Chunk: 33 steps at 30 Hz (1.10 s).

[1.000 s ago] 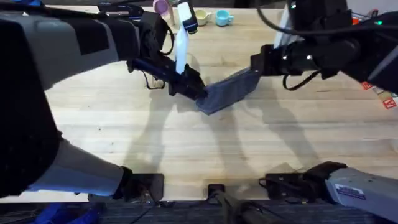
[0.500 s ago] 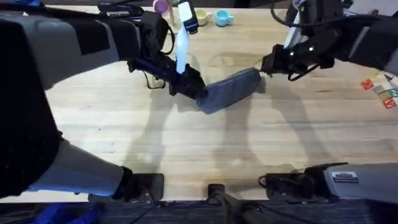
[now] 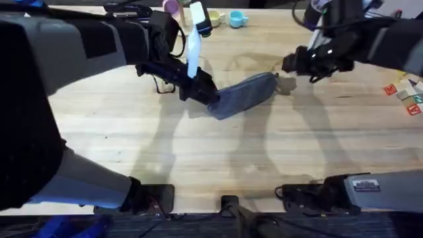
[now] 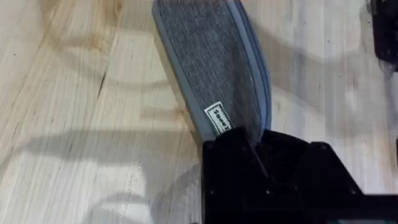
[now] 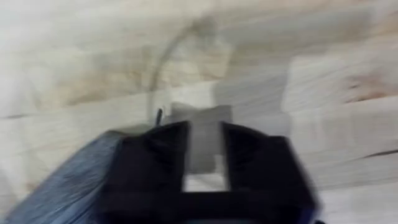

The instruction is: Unzip the bag, pick up the pens from the table one at a time and place them inside, then zip the bag closed.

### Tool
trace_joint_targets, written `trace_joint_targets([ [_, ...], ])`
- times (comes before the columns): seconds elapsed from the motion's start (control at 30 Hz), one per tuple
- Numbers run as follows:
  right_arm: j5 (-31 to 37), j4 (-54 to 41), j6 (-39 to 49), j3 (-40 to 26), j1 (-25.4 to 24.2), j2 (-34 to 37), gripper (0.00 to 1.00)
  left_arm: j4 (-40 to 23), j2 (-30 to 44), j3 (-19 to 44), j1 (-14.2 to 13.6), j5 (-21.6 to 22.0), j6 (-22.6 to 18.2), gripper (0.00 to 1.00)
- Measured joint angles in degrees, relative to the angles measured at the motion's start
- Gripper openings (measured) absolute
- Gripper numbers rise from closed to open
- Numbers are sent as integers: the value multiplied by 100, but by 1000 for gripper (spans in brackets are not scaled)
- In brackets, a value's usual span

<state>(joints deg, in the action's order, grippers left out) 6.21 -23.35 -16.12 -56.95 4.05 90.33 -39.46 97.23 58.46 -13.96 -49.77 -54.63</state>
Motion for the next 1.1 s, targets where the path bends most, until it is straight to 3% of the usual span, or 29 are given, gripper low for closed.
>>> trace_joint_targets([
  [0.13, 41, -37, 35, -22, 2, -723, 931, 8, 0, 0, 0, 66, 0, 42],
  [0.2, 42, -113, 90, -43, 2, -1095, 991, 8, 0, 0, 0, 93, -10, 91],
  [0.37, 42, -481, 120, -57, 2, -1847, 997, 22, 0, 0, 7, 183, -20, 851],
  [0.4, 42, -560, 120, -57, 2, -1961, 996, 16, 0, 0, 7, 187, 4, 954],
  [0.77, 44, -1124, 330, -57, 68, -2717, 996, 6, 0, 0, 7, 596, 52, 996],
  [0.93, 44, -1405, 913, -57, 380, -3097, 996, -59, 0, 180, 7, 991, 623, 995],
  [1.1, 44, -1721, 1226, -57, 566, -3442, 996, -441, -10, 823, 7, 1323, 1206, 995],
])
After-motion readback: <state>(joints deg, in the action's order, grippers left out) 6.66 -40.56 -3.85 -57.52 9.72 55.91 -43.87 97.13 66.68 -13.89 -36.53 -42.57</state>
